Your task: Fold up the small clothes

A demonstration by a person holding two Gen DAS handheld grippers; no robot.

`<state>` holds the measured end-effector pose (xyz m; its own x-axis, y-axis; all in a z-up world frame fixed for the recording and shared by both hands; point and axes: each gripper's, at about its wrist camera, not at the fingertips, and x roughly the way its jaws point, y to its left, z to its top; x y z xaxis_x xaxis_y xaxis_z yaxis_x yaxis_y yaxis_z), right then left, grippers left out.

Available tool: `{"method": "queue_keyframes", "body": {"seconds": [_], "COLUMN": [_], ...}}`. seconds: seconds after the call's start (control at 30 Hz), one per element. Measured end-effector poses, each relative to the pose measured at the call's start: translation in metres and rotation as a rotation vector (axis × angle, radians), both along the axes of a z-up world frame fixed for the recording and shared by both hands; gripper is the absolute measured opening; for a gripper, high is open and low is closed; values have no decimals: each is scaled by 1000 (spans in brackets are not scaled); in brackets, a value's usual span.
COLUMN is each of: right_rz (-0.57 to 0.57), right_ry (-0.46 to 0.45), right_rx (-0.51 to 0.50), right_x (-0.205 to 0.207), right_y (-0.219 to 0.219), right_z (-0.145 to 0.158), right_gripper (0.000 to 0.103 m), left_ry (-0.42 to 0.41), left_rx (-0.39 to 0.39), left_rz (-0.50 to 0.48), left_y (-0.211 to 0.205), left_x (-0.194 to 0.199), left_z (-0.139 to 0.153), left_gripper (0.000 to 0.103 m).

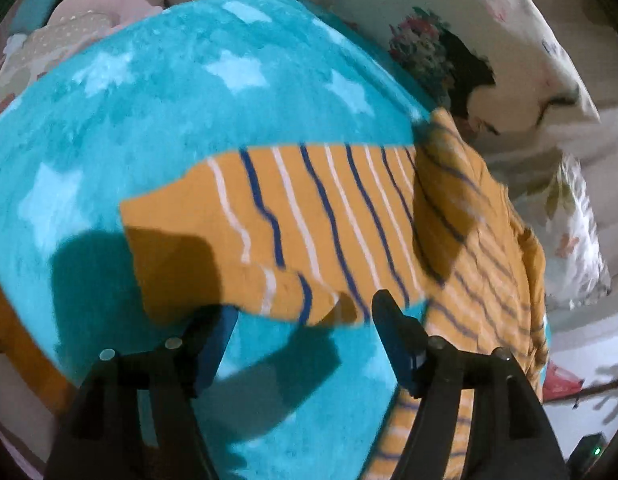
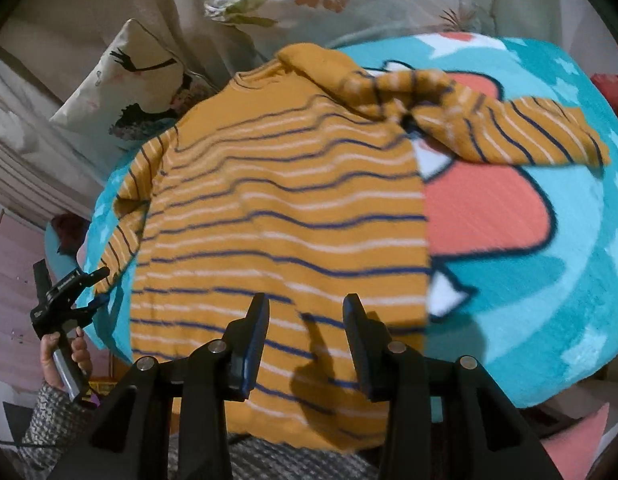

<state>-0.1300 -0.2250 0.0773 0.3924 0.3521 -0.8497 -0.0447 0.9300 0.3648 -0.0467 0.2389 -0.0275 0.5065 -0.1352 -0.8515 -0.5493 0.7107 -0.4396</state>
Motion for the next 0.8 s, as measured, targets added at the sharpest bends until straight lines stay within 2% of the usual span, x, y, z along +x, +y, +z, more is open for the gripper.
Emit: {"method": "queue_keyframes", "body": {"seconds": [0.03, 0.07, 0.1, 0.17, 0.37, 0.5, 0.67, 0.8], "right_rz": [-3, -7, -12, -17, -25, -35, -45, -63], "right_ry": [-4, -8, -10, -15, -24, -11, 10, 19], "right_rx": [-5, -3, -5, -3, 4, 8, 1, -16], "right_x": [4, 6, 10, 16, 27, 36, 41, 37], "right_y": [9, 14, 23, 37, 59, 69, 79, 81], "right_z": [1, 0, 1, -1, -5, -13, -22, -24], "right_gripper": [42, 42, 42, 42, 42, 42, 42, 42], "left_ry": [4, 25, 56, 46, 16, -25, -39, -65], "left_rx": [-6, 2, 8, -21, 121, 220, 294, 335], "left_rz": [13, 25, 32, 70, 172, 183, 150, 43], "left_y": [8, 18, 28, 53, 129, 165, 163, 124], "left_x": [5, 10, 14, 15, 16, 27, 49, 63], "left_z": [-1, -2, -4, -3, 35, 65, 80, 87], "left_gripper": [48, 15, 8, 9, 8, 8, 8, 8]}}
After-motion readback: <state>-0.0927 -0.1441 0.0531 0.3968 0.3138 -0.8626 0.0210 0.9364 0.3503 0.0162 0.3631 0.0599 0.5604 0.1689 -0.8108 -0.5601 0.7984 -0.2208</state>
